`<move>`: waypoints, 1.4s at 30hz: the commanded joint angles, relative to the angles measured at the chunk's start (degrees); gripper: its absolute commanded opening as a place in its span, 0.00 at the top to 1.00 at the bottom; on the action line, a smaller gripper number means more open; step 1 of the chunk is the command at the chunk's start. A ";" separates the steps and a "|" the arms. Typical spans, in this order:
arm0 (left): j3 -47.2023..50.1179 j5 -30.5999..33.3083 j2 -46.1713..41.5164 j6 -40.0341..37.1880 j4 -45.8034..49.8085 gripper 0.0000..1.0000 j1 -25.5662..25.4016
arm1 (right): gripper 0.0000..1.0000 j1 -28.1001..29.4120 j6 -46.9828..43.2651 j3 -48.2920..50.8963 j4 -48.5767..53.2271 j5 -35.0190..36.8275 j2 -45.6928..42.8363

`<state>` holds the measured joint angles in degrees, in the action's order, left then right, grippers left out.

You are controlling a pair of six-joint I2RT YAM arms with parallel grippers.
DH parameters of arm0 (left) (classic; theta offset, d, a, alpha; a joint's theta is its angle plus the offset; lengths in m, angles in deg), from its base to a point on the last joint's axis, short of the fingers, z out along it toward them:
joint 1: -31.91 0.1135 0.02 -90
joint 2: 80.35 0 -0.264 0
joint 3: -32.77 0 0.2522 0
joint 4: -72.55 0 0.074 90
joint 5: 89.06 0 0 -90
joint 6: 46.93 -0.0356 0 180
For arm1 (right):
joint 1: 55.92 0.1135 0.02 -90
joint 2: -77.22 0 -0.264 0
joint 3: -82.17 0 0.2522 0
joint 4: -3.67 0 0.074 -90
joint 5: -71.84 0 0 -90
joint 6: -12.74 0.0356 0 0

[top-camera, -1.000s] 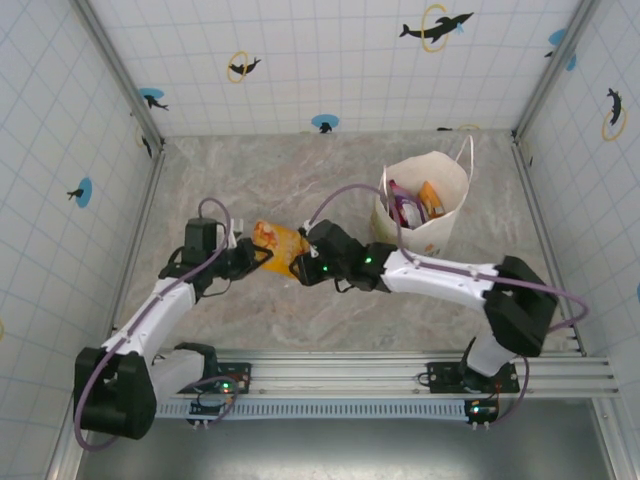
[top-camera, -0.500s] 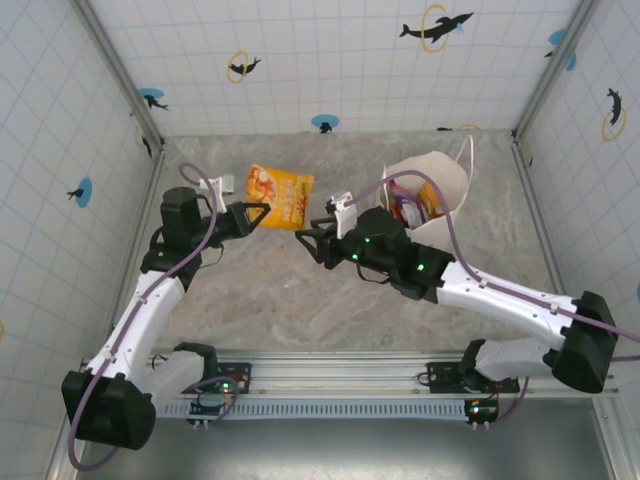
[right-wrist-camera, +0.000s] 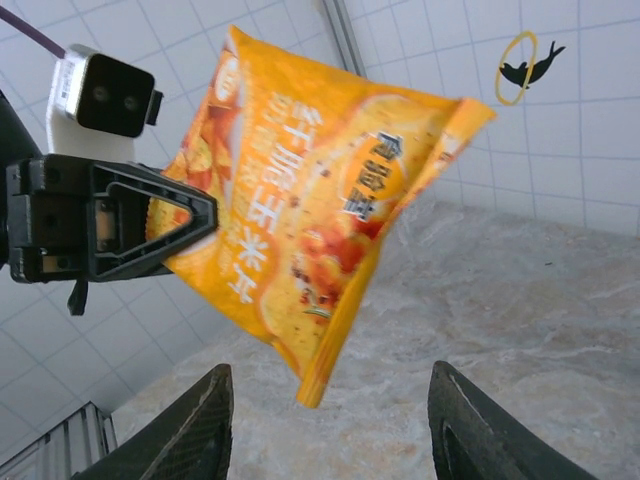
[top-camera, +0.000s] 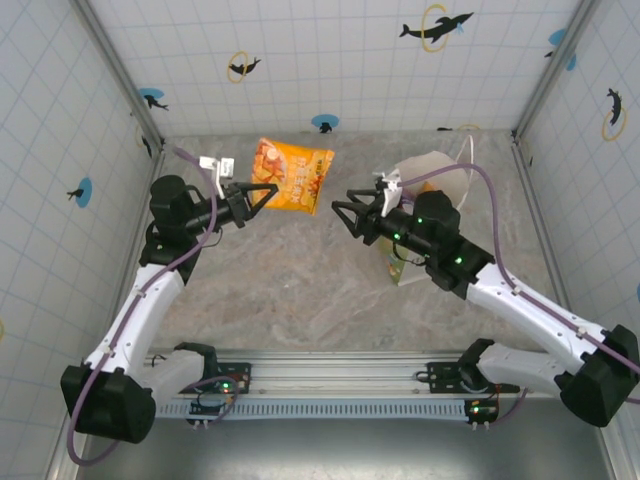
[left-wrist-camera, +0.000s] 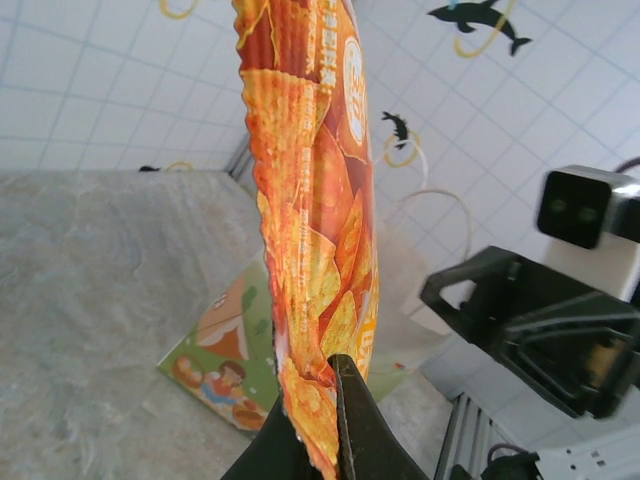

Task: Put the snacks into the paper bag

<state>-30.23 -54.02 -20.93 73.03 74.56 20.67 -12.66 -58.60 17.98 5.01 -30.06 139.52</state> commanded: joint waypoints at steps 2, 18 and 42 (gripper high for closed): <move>-1.92 -6.30 0.54 -2.38 -8.84 1.00 -2.41 | 0.45 -2.87 0.82 1.29 -6.71 -8.40 -2.20; -4.12 -9.86 5.13 -0.95 -16.65 1.00 -8.08 | 0.39 -6.44 6.97 3.56 -20.71 -23.84 -1.69; -6.23 -10.34 4.66 -1.28 -20.03 1.00 -10.39 | 0.37 -9.69 12.30 6.02 -24.79 -23.23 -2.51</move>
<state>-34.73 -62.74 -16.06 71.80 57.71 10.88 -22.21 -47.70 23.81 -14.62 -50.32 137.42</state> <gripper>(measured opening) 0.068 0.625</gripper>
